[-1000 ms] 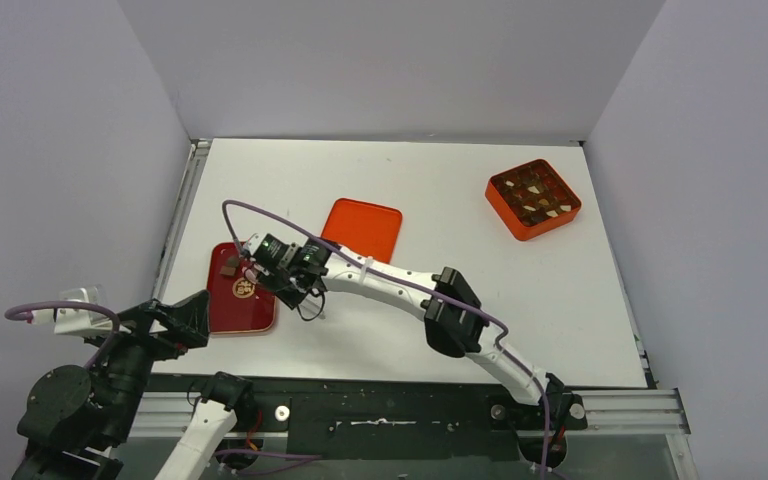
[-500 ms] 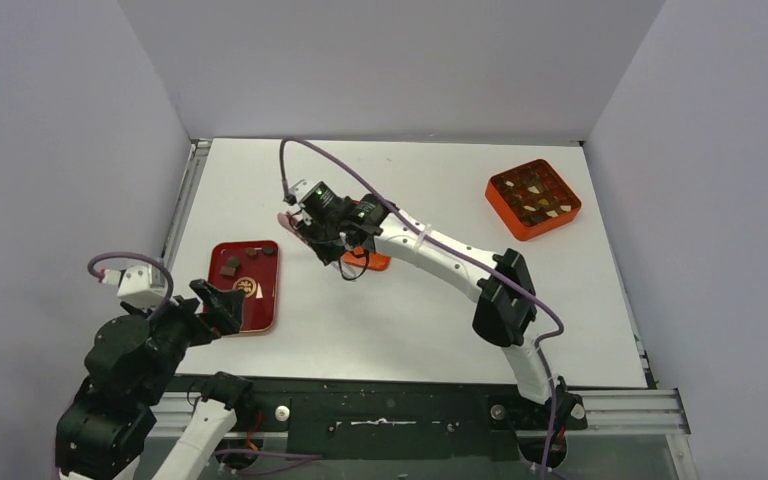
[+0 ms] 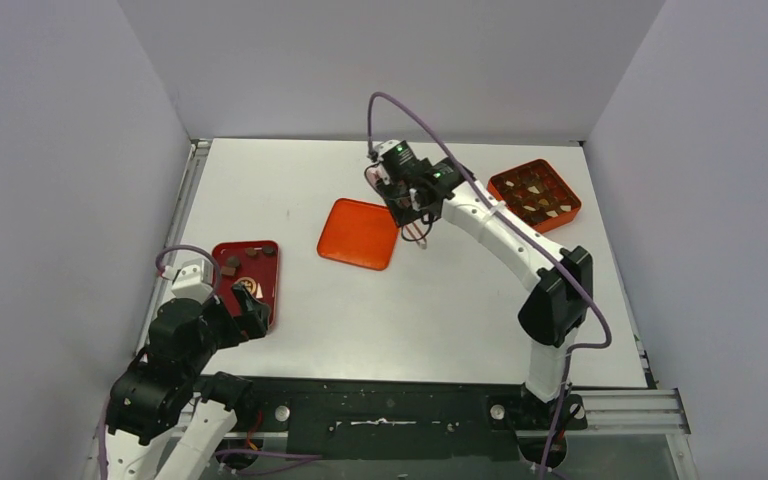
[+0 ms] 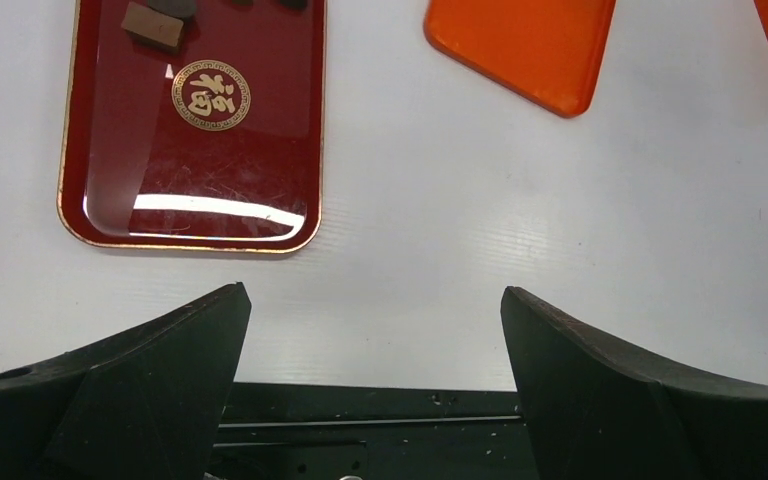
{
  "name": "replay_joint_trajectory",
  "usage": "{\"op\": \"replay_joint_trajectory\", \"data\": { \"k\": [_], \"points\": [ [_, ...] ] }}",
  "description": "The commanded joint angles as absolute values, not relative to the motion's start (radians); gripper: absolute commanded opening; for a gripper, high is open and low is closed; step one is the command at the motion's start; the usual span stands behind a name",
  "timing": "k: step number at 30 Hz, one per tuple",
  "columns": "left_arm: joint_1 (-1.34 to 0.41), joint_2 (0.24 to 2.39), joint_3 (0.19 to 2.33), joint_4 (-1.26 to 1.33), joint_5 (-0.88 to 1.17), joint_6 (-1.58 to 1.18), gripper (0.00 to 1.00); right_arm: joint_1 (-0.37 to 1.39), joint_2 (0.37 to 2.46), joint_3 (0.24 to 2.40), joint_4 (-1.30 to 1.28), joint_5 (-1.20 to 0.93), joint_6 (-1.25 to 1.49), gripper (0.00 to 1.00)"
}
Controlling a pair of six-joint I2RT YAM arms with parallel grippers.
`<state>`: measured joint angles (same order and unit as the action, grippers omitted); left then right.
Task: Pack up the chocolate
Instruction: Place the fake chocolate in the packing box.
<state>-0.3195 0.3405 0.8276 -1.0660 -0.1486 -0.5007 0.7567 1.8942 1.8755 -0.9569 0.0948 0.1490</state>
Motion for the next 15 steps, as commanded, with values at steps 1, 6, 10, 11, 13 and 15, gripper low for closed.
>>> {"op": "replay_joint_trajectory", "data": {
  "k": [1, 6, 10, 11, 13, 15],
  "points": [
    [-0.321, 0.293, 0.801, -0.949, -0.129, -0.46, 0.97, 0.65, 1.786, 1.855, -1.0, 0.163, 0.121, 0.17],
    [-0.321, 0.265, 0.773, -0.907, -0.082, -0.429, 0.97, 0.488, 1.744, 1.824, -1.035, 0.146, 0.117, 0.18],
    [-0.321, 0.248, 0.759, -0.906, -0.096, -0.432, 0.97, 0.336, 1.729, 1.824, -1.058, 0.137, 0.122, 0.19],
    [-0.321, 0.246, 0.757, -0.908, -0.106, -0.435, 0.97, 0.3, 1.729, 1.825, -1.061, 0.13, 0.124, 0.19],
    [-0.321, 0.248, 0.759, -0.915, -0.116, -0.44, 0.97, 0.238, 1.732, 1.836, -1.078, 0.12, 0.127, 0.2],
    [-0.322, 0.251, 0.761, -0.92, -0.119, -0.446, 0.97, 0.185, 1.736, 1.846, -1.09, 0.113, 0.124, 0.2]
  ]
}}
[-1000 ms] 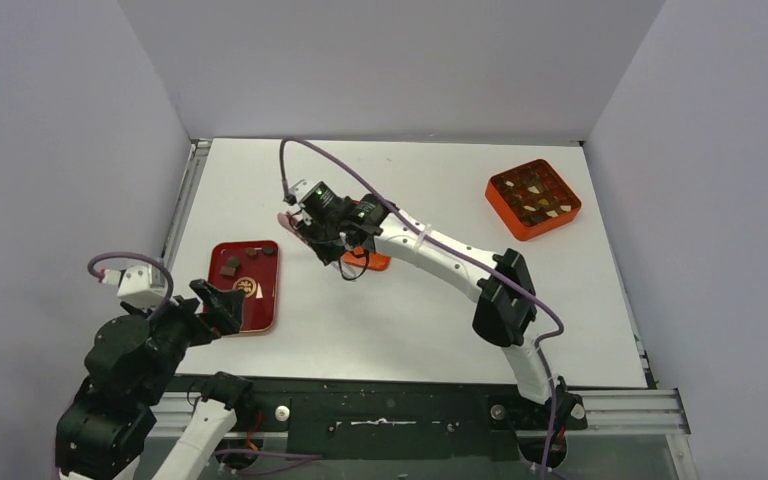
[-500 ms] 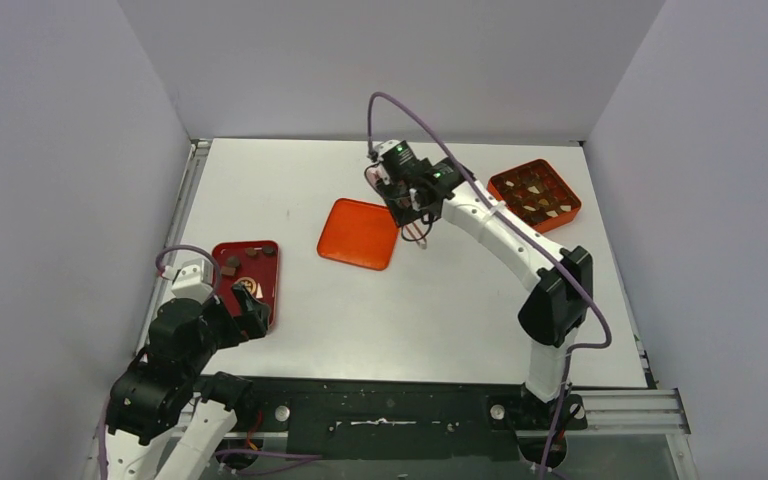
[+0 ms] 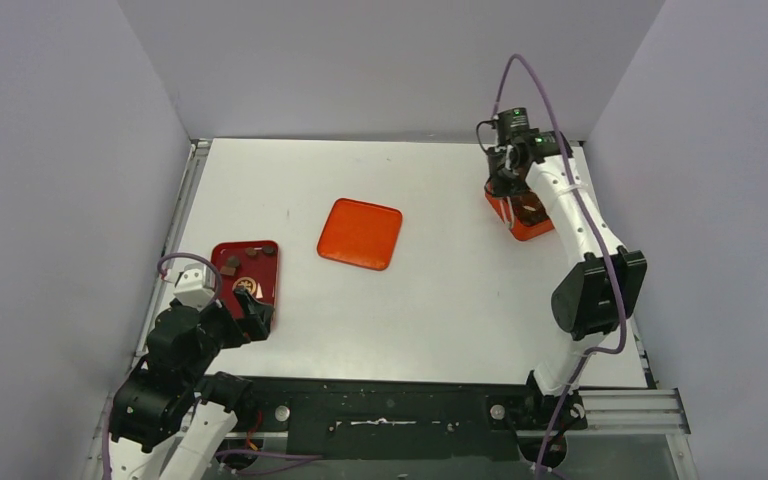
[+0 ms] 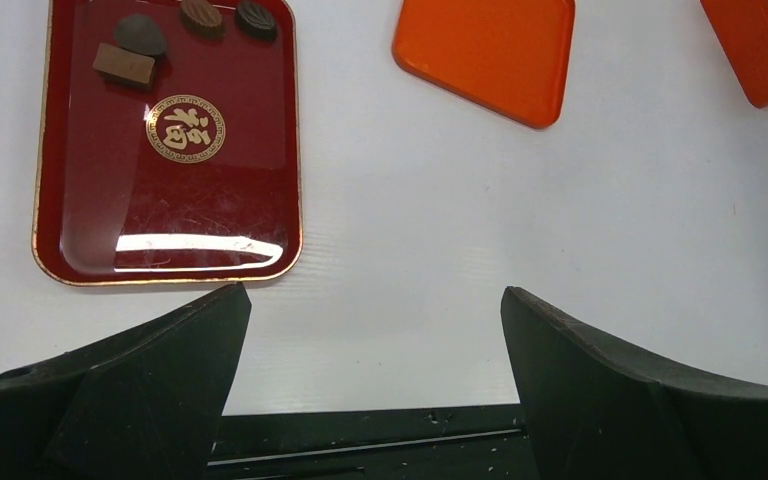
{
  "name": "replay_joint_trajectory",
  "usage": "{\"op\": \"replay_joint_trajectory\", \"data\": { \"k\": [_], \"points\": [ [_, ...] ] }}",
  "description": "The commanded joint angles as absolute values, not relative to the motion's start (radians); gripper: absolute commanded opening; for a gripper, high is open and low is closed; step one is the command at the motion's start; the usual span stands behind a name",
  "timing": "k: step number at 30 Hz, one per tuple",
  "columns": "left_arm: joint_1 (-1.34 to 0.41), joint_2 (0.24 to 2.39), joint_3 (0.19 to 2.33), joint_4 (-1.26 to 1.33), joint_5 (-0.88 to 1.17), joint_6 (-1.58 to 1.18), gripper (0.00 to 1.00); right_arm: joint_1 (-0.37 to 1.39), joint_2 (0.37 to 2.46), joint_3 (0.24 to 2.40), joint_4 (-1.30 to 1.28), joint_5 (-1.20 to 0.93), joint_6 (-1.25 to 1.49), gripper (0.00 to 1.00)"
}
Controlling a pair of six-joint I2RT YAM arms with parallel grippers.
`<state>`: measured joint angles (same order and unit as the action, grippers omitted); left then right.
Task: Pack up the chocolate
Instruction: Place the fake chocolate in the packing box.
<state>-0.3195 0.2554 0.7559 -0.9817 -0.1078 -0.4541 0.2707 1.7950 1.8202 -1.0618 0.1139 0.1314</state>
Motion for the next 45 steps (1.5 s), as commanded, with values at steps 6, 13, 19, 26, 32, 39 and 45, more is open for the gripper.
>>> {"op": "replay_joint_trajectory", "data": {
  "k": [6, 13, 19, 26, 32, 39, 45],
  "points": [
    [-0.322, 0.254, 0.761, -0.926, -0.13, -0.455, 0.97, 0.022, 1.774, 1.87, -1.118, 0.107, 0.101, 0.21],
    [-0.322, 0.249, 0.759, -0.929, -0.135, -0.458, 0.97, -0.088, 1.842, 1.878, -1.113, 0.032, 0.072, 0.24],
    [-0.322, 0.25, 0.759, -0.928, -0.133, -0.457, 0.97, -0.143, 1.898, 1.891, -1.106, 0.008, 0.075, 0.25],
    [-0.322, 0.249, 0.759, -0.929, -0.137, -0.457, 0.97, -0.172, 1.94, 1.906, -1.095, 0.006, 0.074, 0.25],
    [-0.322, 0.254, 0.76, -0.927, -0.14, -0.454, 0.97, -0.185, 1.975, 1.92, -1.082, 0.007, 0.082, 0.27],
    [-0.322, 0.249, 0.761, -0.929, -0.141, -0.455, 0.97, -0.199, 2.017, 1.931, -1.064, 0.007, 0.087, 0.29],
    [-0.322, 0.24, 0.761, -0.933, -0.146, -0.458, 0.97, -0.204, 2.032, 1.94, -1.06, 0.008, 0.093, 0.33]
  ]
}}
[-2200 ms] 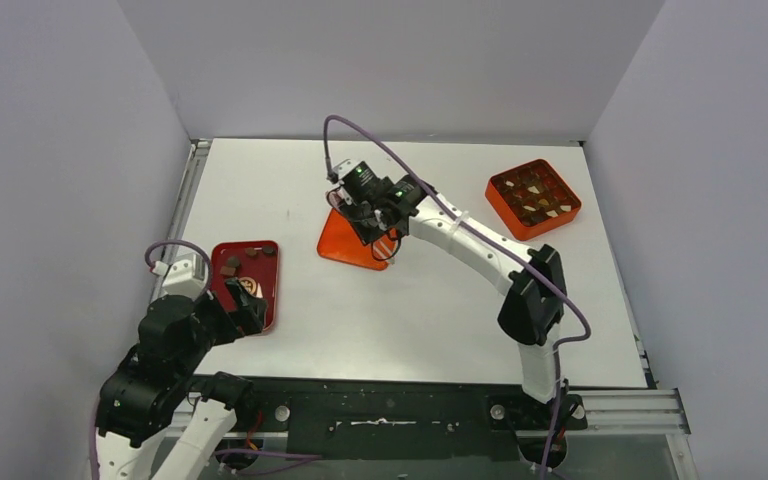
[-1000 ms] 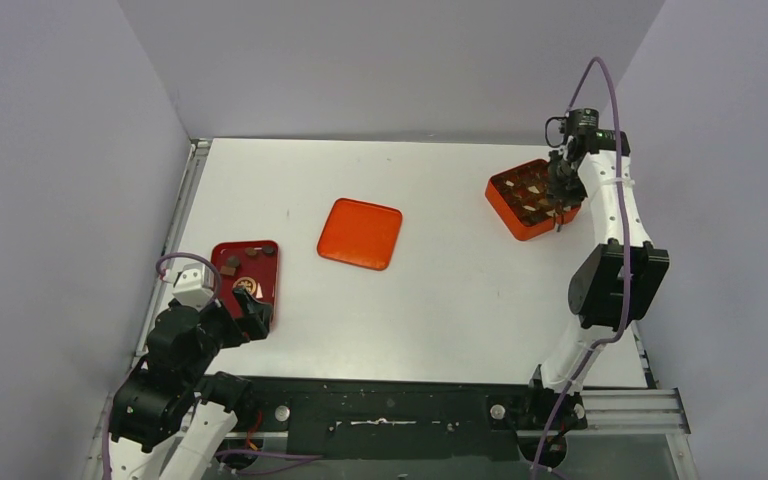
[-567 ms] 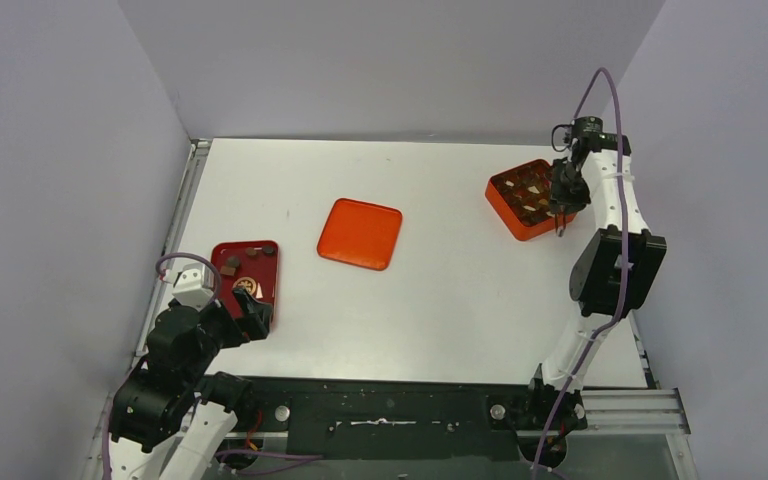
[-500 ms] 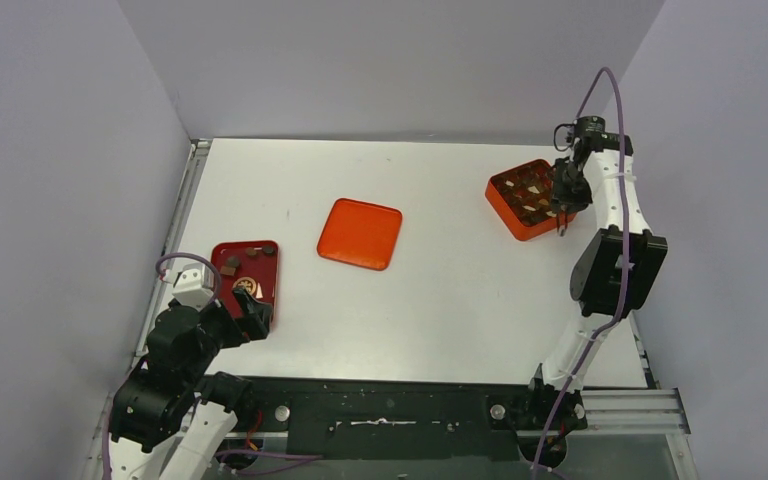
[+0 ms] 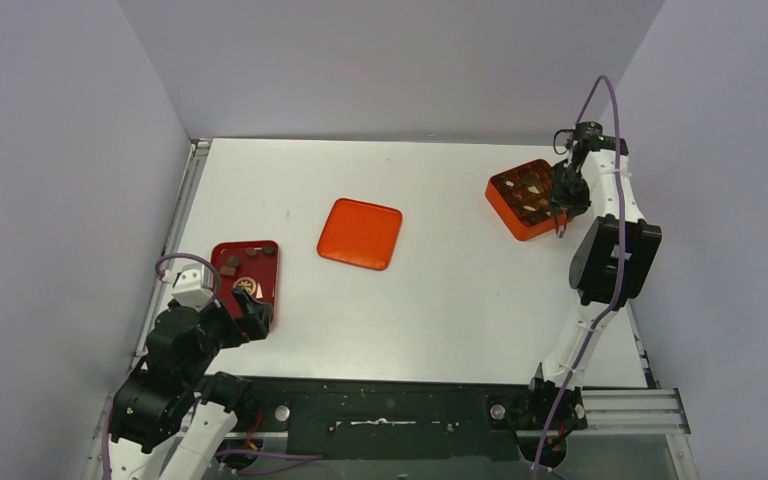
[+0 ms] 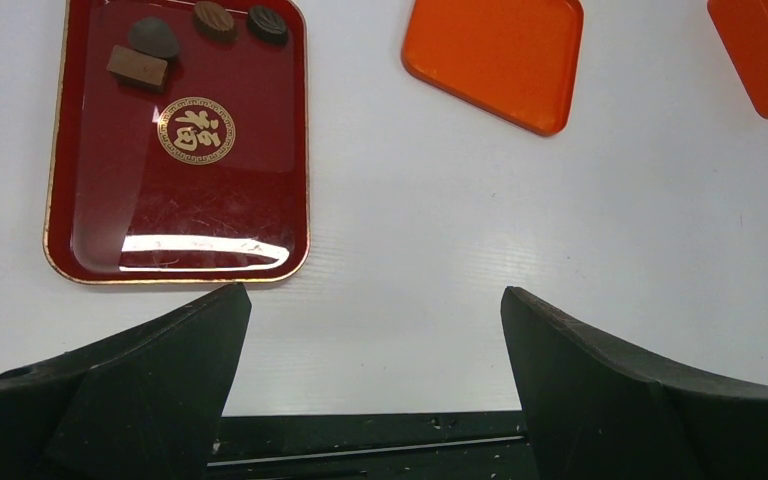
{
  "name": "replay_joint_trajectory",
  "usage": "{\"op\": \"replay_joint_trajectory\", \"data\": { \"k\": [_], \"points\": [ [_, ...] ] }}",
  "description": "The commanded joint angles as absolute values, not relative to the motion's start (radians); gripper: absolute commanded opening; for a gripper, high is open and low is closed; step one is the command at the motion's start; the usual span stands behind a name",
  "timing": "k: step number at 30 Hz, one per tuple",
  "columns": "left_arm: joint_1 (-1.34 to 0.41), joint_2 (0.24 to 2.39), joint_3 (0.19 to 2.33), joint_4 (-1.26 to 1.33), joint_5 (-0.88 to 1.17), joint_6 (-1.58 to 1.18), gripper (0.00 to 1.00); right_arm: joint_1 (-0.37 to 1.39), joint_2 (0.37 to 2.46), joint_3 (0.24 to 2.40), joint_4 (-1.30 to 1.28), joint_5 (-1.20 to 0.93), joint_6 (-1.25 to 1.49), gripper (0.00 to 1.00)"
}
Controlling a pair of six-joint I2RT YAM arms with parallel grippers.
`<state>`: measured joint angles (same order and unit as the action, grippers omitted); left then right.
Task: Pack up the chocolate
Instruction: Place the fake chocolate in the packing box.
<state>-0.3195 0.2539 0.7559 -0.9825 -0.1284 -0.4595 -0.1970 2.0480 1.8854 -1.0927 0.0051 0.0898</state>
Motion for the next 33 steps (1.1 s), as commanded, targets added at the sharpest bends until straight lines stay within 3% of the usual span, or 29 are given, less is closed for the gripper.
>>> {"op": "replay_joint_trajectory", "data": {
  "k": [1, 20, 33],
  "points": [
    [-0.322, 0.238, 0.761, -0.932, -0.147, -0.458, 0.97, -0.205, 2.027, 1.94, -1.059, 0.006, 0.092, 0.34],
    [-0.322, 0.229, 0.771, -0.941, -0.143, -0.466, 0.97, -0.158, 1.896, 1.942, -1.106, -0.039, 0.106, 0.32],
    [-0.322, 0.271, 0.805, -0.973, -0.117, -0.516, 0.96, 0.143, 1.765, 1.875, -1.003, -0.047, 0.114, 0.32]
  ]
}}
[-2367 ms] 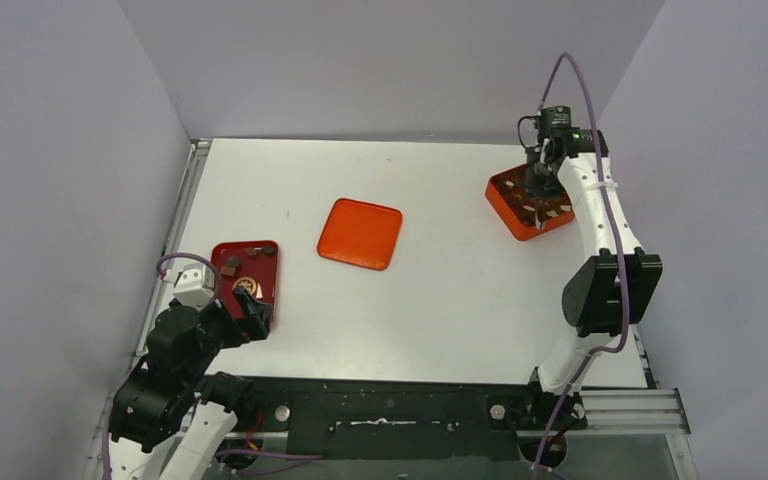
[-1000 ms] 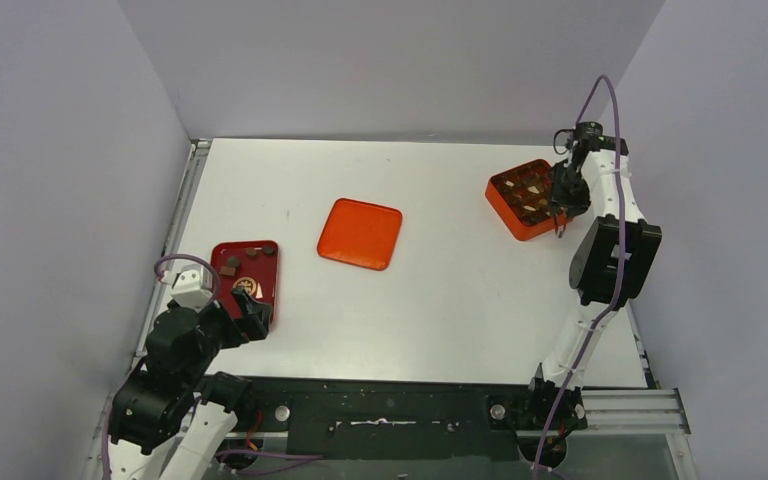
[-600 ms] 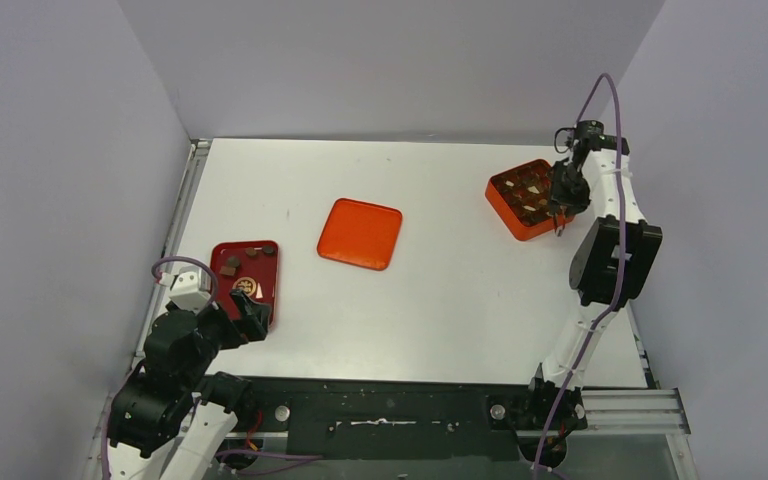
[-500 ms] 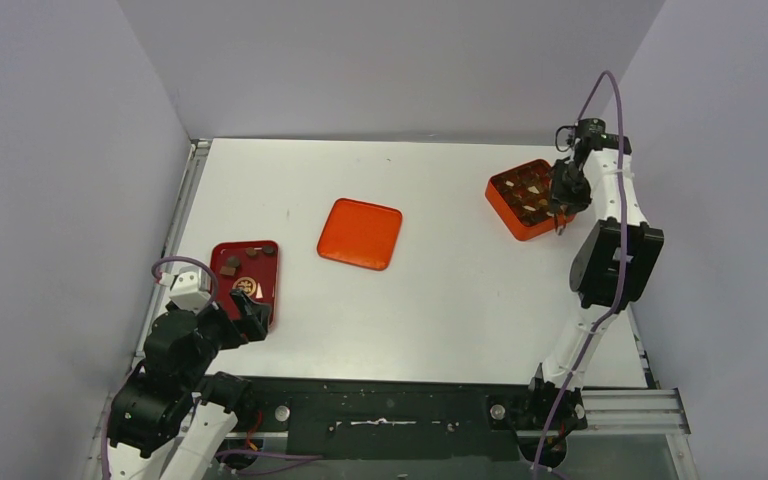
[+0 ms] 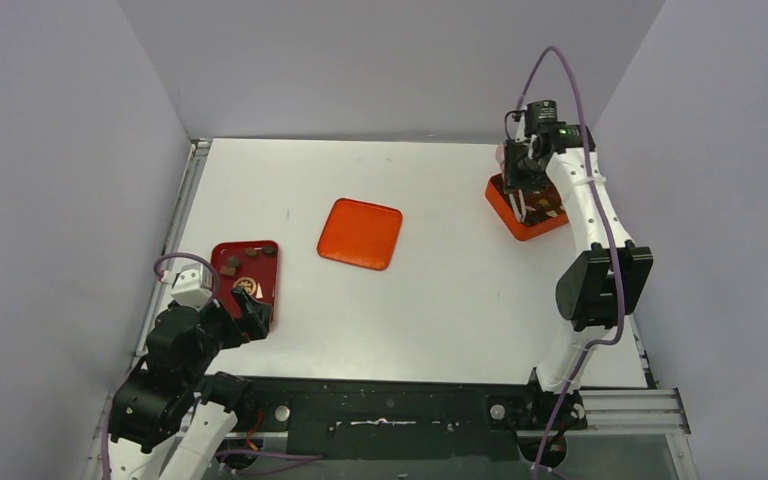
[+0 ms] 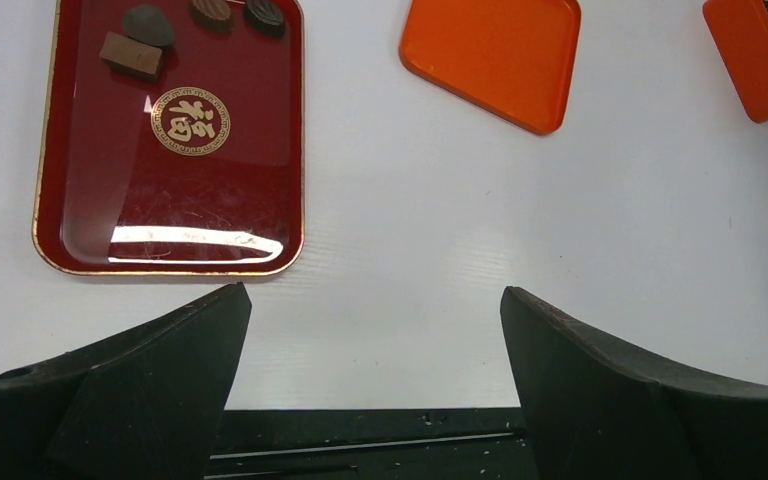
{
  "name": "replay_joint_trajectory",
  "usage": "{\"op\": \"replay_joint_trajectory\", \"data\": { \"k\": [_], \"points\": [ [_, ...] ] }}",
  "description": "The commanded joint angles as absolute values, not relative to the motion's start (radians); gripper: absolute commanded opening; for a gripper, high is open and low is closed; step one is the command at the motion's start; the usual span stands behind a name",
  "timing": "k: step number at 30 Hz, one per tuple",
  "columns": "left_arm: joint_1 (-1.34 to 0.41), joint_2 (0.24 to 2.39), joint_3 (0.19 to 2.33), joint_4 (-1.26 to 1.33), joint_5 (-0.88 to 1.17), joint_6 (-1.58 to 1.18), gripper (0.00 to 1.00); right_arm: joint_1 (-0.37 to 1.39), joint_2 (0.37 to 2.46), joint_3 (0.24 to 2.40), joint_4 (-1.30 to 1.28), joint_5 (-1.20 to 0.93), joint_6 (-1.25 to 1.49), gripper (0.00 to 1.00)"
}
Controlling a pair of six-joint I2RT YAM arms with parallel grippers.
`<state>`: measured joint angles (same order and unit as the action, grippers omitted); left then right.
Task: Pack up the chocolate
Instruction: Place the fake chocolate in the packing box, then pick up the fake chocolate from the plate.
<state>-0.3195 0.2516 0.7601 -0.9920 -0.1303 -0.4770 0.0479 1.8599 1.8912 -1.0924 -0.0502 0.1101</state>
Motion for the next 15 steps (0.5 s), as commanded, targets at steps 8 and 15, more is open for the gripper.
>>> {"op": "replay_joint_trajectory", "data": {
  "k": [8, 15],
  "points": [
    [-0.322, 0.298, 0.822, -1.019, -0.146, -0.587, 0.89, 0.377, 1.721, 1.839, -0.898, -0.057, 0.111, 0.34],
    [-0.321, 0.409, 0.936, -0.996, -0.158, -0.638, 0.79, 0.597, 1.708, 1.818, -0.831, -0.1, 0.057, 0.33]
  ]
}}
